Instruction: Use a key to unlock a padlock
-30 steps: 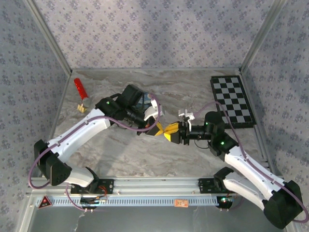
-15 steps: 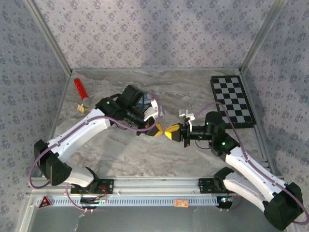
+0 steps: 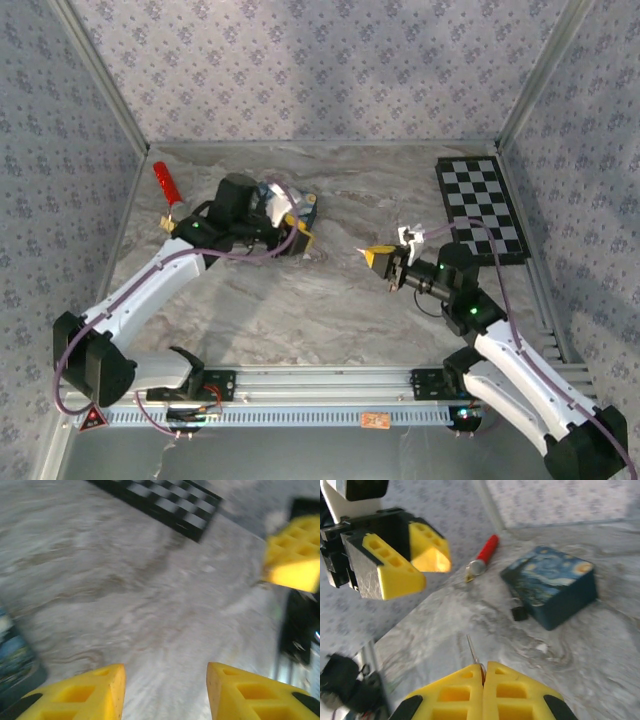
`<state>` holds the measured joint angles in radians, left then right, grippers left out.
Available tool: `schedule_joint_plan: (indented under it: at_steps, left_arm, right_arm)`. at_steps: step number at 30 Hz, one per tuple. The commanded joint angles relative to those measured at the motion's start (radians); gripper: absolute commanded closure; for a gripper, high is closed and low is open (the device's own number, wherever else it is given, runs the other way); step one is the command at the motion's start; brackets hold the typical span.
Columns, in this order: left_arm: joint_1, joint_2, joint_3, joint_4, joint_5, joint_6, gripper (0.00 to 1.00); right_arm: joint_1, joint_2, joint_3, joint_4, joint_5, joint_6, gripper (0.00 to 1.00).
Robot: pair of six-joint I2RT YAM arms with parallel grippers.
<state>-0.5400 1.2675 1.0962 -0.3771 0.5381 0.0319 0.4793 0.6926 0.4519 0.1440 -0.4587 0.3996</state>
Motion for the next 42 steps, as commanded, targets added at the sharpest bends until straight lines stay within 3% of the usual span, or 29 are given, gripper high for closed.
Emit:
schedule_joint_plan:
  at_steps: [1, 7, 15, 26, 42]
  left_arm:
    - [0.094, 0.003, -0.074, 0.157, -0.129, -0.203, 0.54]
    - [0.206, 0.118, -0.188, 0.214, -0.148, -0.318, 0.55]
    - [0.285, 0.255, -0.266, 0.357, -0.181, -0.354, 0.55]
    - [0.288, 0.387, -0.351, 0.644, -0.12, -0.462, 0.55]
    - [0.25, 0.512, -0.28, 0.694, -0.087, -0.47, 0.66]
  right_arm:
    - [-0.008, -0.024, -0.046, -0.018, 0.126, 0.088, 1.0]
    - [-0.005, -0.014, -0.096, 0.043, 0.12, 0.146, 1.0]
    - [0.021, -0.001, -0.093, 0.065, 0.119, 0.156, 1.0]
    - [0.024, 0.002, -0.09, 0.072, 0.114, 0.153, 1.0]
    - [0.025, 0.011, -0.089, 0.082, 0.097, 0.154, 1.0]
